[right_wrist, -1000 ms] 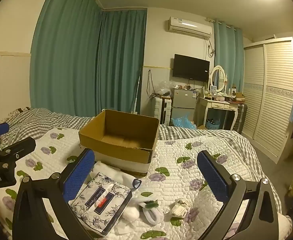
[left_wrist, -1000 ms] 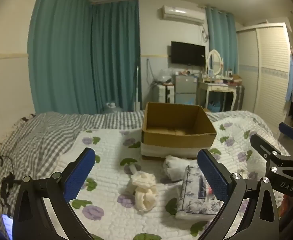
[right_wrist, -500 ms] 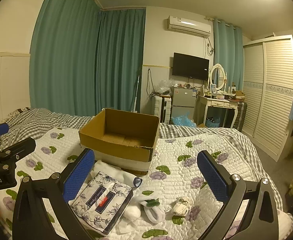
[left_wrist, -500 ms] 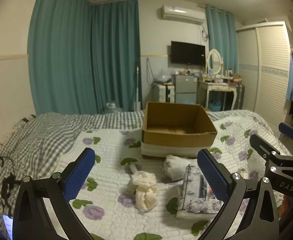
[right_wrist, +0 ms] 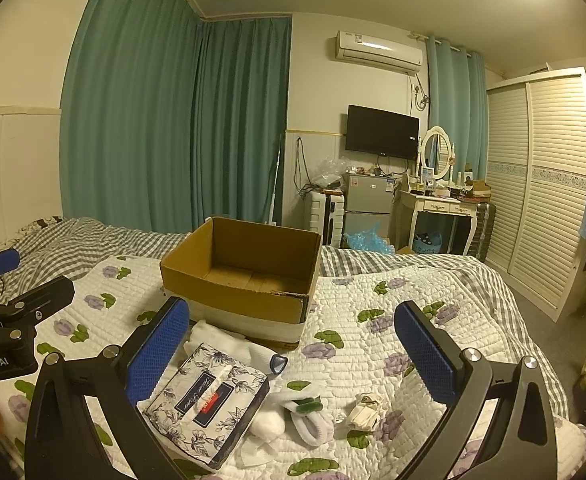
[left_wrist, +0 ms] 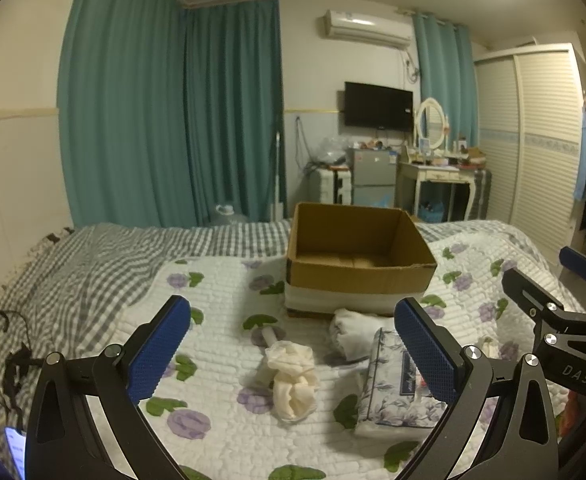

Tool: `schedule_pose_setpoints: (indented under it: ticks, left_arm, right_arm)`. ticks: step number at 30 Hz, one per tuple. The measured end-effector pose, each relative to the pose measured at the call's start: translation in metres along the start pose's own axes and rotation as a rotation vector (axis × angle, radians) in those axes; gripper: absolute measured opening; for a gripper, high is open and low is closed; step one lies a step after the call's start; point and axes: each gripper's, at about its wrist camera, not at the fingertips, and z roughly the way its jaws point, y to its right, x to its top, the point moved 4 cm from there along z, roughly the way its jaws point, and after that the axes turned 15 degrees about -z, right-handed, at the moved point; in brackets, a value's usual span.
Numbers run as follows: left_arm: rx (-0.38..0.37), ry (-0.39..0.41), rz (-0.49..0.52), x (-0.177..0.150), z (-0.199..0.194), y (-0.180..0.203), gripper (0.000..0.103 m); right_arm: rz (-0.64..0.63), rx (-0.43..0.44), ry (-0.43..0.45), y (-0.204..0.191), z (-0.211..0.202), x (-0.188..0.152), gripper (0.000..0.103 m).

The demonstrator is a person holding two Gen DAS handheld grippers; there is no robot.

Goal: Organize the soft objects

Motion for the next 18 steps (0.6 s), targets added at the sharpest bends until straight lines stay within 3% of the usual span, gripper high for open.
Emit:
schedule_pose_setpoints:
  ticks: [18]
  left_arm:
    - [0.008,-0.001,-0.003,-0.0012,0.0019,-0.0052,0.103]
  right_arm:
    - [0.001,0.002,-0.001,-0.0006,0.0006,-0.0013,0.103]
